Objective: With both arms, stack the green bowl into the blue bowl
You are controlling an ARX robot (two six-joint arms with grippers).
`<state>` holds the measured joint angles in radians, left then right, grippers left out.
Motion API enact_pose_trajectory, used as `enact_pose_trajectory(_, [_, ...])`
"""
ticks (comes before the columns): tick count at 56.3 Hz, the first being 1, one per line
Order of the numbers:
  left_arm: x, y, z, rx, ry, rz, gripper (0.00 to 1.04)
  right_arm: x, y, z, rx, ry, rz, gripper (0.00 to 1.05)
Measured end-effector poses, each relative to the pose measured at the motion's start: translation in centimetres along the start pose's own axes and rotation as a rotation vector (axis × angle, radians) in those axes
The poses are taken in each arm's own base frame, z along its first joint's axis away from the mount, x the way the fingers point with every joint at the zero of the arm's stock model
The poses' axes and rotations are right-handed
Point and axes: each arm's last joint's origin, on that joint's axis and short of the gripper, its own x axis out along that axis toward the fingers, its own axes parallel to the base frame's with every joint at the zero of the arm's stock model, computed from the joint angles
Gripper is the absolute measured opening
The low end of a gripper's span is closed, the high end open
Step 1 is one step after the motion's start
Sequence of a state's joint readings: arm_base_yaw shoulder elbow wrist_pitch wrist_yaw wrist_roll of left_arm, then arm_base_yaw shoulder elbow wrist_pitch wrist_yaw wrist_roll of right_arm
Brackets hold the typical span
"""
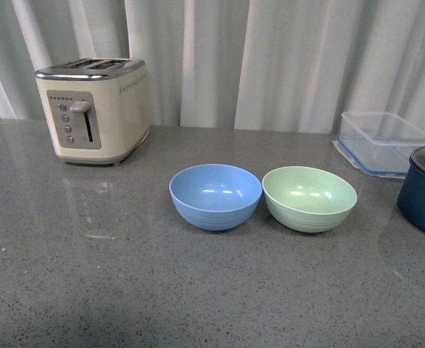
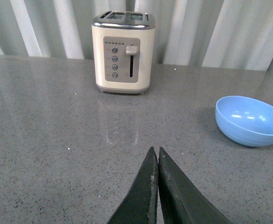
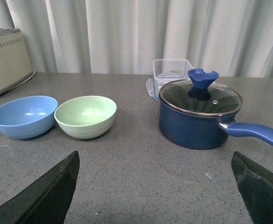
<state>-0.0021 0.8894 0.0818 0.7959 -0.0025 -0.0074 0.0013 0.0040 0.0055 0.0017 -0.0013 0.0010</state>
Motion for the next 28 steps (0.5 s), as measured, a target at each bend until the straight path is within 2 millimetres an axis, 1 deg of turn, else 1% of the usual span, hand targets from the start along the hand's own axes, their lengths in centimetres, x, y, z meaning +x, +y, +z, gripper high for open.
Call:
enact_pose_trajectory(3, [-0.5,0.0,-0.4,0.0,-0.017,-0.001,0.04,0.0,0.0,0.0,0.0,0.0,0.0,0.95])
enact_pose_trajectory(8, [-1.2,0.0,-1.1,0.0,0.008,0.0,0.04,0.0,0.0,0.0,0.0,0.0,0.0,0.95])
enact_pose_trajectory(28, [-2.9,0.0,-0.1,0.0,-0.025,-0.001,0.04,0.0,0.0,0.0,0.0,0.0,0.0,0.95])
